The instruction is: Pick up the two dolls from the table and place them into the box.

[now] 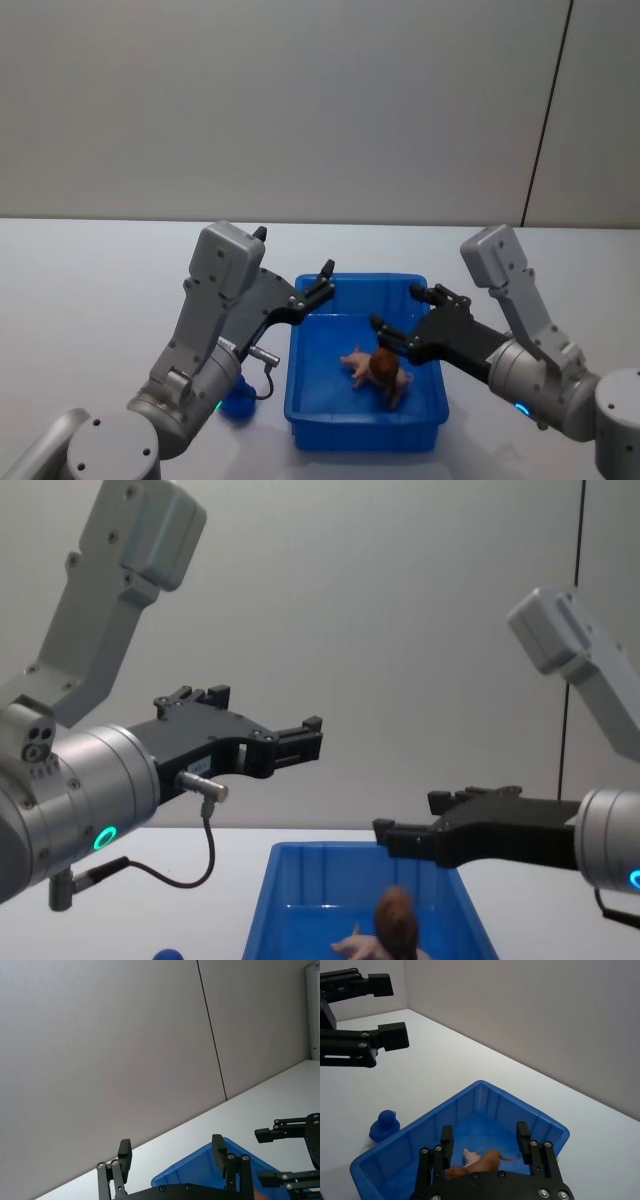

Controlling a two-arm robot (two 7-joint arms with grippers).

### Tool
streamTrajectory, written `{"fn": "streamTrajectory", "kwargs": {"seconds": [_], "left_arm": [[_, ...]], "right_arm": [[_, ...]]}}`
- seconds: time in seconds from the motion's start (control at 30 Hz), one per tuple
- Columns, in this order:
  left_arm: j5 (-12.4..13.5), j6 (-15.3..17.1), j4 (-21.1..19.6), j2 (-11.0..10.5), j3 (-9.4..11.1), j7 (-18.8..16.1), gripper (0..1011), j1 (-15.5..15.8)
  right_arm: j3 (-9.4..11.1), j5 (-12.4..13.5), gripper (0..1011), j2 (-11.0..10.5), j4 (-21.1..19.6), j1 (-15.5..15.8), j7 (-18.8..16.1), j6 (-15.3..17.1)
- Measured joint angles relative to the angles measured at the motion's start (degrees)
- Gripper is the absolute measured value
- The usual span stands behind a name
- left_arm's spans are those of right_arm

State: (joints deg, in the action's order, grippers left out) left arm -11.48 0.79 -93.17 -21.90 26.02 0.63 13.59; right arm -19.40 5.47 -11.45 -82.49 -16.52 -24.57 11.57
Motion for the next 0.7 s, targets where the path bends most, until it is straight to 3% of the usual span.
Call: {"fn": "streamTrajectory", "kwargs": {"seconds": [0.37,0.7], "left_arm": [[0.0,0.0,0.0,0.0,0.0,0.0,1001,0.0],[0.0,0.0,0.0,0.0,0.0,0.0,1002,0.0]], "right_arm": [[0.4,0.9,1001,-1.0,-0.3,1.0,0.6,-1.4],[2.8,3.0,1001,-4.8,-2.7,4.2,1.9,-3.7]]}}
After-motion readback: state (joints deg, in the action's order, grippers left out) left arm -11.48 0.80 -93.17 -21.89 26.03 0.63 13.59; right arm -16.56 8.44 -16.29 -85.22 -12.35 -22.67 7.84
